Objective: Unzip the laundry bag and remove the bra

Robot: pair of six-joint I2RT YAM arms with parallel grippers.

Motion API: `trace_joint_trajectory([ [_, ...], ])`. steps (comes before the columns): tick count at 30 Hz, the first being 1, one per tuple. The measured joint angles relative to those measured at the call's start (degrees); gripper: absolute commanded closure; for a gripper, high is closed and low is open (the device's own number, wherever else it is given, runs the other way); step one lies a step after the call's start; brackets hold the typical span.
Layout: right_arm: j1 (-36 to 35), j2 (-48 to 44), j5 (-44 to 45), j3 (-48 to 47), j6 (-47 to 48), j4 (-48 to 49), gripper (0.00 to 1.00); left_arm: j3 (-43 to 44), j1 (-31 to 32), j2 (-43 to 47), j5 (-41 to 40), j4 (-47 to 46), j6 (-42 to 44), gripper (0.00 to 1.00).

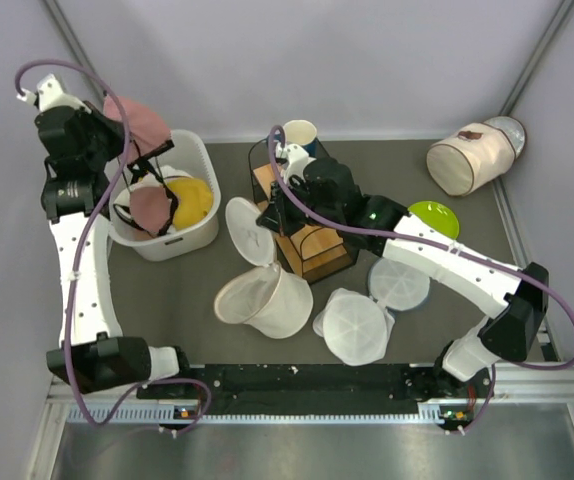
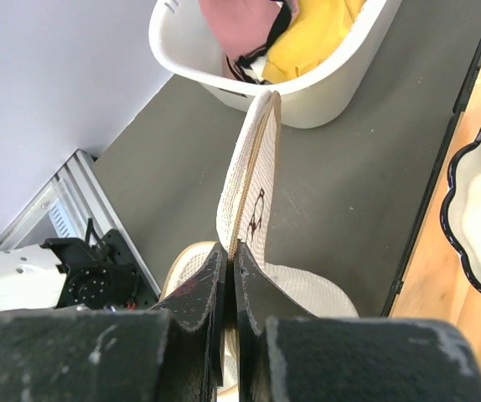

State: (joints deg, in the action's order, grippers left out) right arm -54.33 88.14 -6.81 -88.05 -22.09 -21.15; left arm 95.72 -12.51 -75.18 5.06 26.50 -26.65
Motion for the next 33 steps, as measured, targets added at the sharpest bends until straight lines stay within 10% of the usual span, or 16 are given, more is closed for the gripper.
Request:
trace_joint_trajectory([
  [6, 0.0, 0.0, -0.5, 0.0, 0.0, 0.0, 1.0, -12.2, -2.4, -4.0, -3.3, -2.3, -1.4, 0.91],
  [8, 0.0, 0.0, -0.6, 0.0, 0.0, 0.0, 1.0, -14.4, -2.4, -5.8, -4.3, -2.5, -2.1, 0.72],
  [9, 0.0, 0.0, -0.6, 0.0, 0.0, 0.0, 1.0, -15.3, -2.4, -6.8, -4.8, -2.4, -2.5, 0.44],
  [12, 0.0, 0.0, -0.9, 0.0, 0.0, 0.1, 1.0, -15.6, -2.4, -8.5, -5.4, -1.0, -3.3, 0.01],
  [25, -3.5, 2.6, -6.3, -6.2, -0.2, 1.0, 1.0, -5.5, -2.4, 7.1, 1.6, 5.9, -2.5, 0.01],
  [29, -4.8, 5.0, -6.3, -6.3, -0.3, 1.8, 0.11, -4.4, -2.4, 11.9, 4.2, 7.8, -1.8, 0.01],
  [33, -4.8, 11.2, -4.0, -9.7, 1.2, -2.3, 0.01, -6.2, -2.4, 14.8, 6.6, 9.0, -1.8, 0.01],
])
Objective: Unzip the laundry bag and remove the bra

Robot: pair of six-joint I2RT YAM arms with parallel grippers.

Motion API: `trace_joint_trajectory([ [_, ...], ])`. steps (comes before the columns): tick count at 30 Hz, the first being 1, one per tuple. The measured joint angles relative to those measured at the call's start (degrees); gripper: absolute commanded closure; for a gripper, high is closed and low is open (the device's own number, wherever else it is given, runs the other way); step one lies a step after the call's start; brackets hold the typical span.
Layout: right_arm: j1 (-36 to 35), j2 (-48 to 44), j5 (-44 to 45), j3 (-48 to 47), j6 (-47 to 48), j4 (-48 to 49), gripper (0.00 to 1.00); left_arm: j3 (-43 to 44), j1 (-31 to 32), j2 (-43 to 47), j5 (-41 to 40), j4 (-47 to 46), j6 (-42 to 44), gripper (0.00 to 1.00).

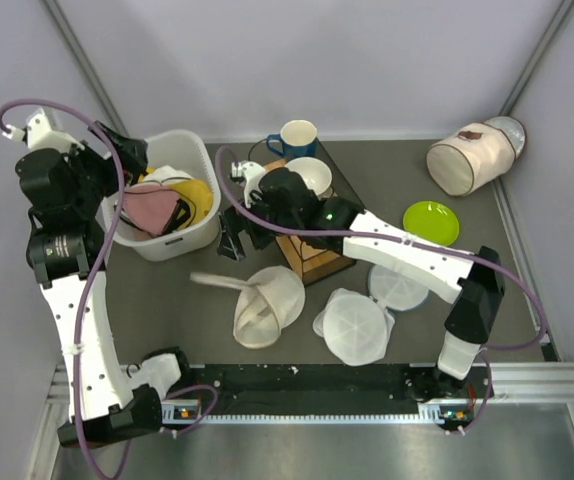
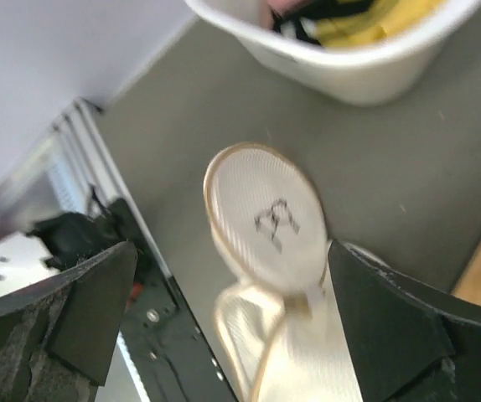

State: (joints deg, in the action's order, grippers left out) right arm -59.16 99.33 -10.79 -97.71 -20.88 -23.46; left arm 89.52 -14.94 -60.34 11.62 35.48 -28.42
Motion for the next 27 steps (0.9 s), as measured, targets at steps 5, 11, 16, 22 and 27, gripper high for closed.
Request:
trace_joint_trajectory([
  [5, 0.0, -0.1, 9.2, 0.0, 3.9, -5.9, 0.01, -3.8, 0.0, 0.8, 2.9, 2.6, -0.2, 0.01],
  [11, 0.2, -6.8, 23.3, -0.3, 10.4, -8.7, 0.01, -15.5, 0.4, 4.8, 8.8, 1.5, -2.4, 0.01],
  [16, 0.5, -13.4, 34.9, -0.3, 14.4, -9.1, 0.01, -22.3, 1.0, 6.0, 10.7, 2.8, -3.0, 0.01],
  [22, 0.5, -17.6, 40.9, -0.3, 15.9, -9.2, 0.01, -24.0, 1.1, 6.7, 10.7, 4.5, -2.3, 0.01],
  [27, 0.5, -17.7, 43.1, -0.3, 15.7, -9.4, 0.01, -24.0, 1.1, 7.8, 10.7, 5.0, -1.5, 0.01],
])
